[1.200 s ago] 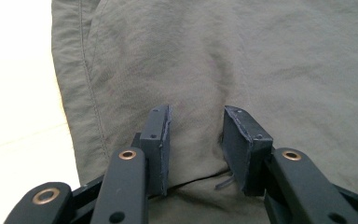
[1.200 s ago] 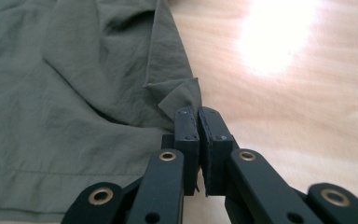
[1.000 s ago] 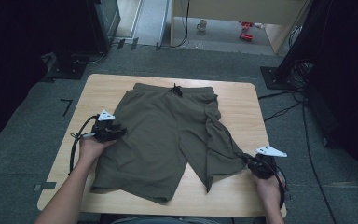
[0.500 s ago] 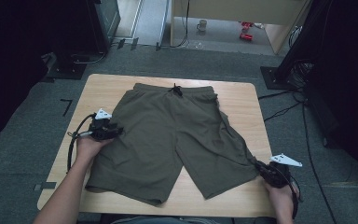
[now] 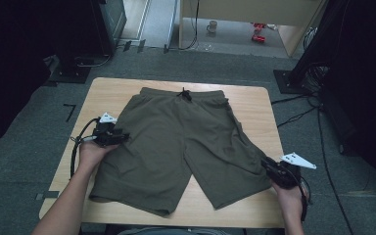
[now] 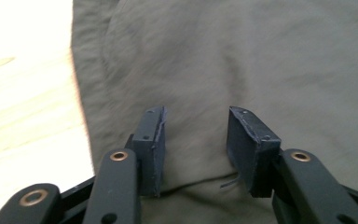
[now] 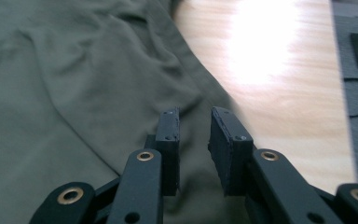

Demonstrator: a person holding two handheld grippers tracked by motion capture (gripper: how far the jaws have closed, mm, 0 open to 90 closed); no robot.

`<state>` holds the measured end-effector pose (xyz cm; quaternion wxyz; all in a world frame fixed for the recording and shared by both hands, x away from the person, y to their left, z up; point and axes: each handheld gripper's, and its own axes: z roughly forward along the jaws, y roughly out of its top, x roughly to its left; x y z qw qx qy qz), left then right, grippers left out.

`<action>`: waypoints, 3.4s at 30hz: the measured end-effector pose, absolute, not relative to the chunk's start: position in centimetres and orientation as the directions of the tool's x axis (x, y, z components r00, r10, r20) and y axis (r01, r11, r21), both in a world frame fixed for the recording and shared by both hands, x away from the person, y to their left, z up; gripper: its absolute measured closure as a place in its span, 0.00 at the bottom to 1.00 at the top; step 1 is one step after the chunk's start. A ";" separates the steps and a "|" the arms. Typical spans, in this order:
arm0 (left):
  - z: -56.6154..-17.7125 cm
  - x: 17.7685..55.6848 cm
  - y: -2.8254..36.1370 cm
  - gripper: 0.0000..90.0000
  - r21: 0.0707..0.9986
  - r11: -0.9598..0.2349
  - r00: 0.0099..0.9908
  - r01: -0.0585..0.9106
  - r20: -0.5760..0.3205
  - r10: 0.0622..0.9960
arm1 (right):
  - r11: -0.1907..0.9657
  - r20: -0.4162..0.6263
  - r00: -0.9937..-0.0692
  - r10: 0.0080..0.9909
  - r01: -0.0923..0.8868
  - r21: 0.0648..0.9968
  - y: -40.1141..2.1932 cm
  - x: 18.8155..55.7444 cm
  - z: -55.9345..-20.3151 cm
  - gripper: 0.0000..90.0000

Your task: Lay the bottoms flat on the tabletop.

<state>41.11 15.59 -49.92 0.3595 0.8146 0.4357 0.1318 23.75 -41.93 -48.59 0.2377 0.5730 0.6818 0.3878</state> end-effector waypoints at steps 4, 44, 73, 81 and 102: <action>-49.3 41.5 15.0 0.72 0.721 -0.343 0.594 0.602 -0.117 0.796 | 0.074 0.119 -0.282 0.952 0.589 0.804 -40.4 25.4 -48.2 0.79; -50.8 46.3 11.0 0.66 0.709 -0.407 0.663 0.576 -0.114 0.740 | 0.312 0.012 -0.455 0.890 0.628 0.713 -32.6 40.9 -51.4 0.52; -51.6 39.9 12.1 0.59 0.758 -0.334 0.625 0.560 -0.121 0.771 | 0.224 0.028 -0.360 0.933 0.638 0.737 -30.9 37.0 -52.3 0.15; -51.6 39.0 12.4 0.55 0.763 -0.325 0.622 0.559 -0.127 0.773 | 0.201 0.027 -0.329 0.944 0.636 0.745 -30.6 34.8 -52.3 0.22; -49.4 41.6 12.3 0.73 0.745 -0.349 0.636 0.569 -0.129 0.761 | 0.221 0.032 -0.394 0.918 0.579 0.785 -29.9 34.4 -49.8 0.48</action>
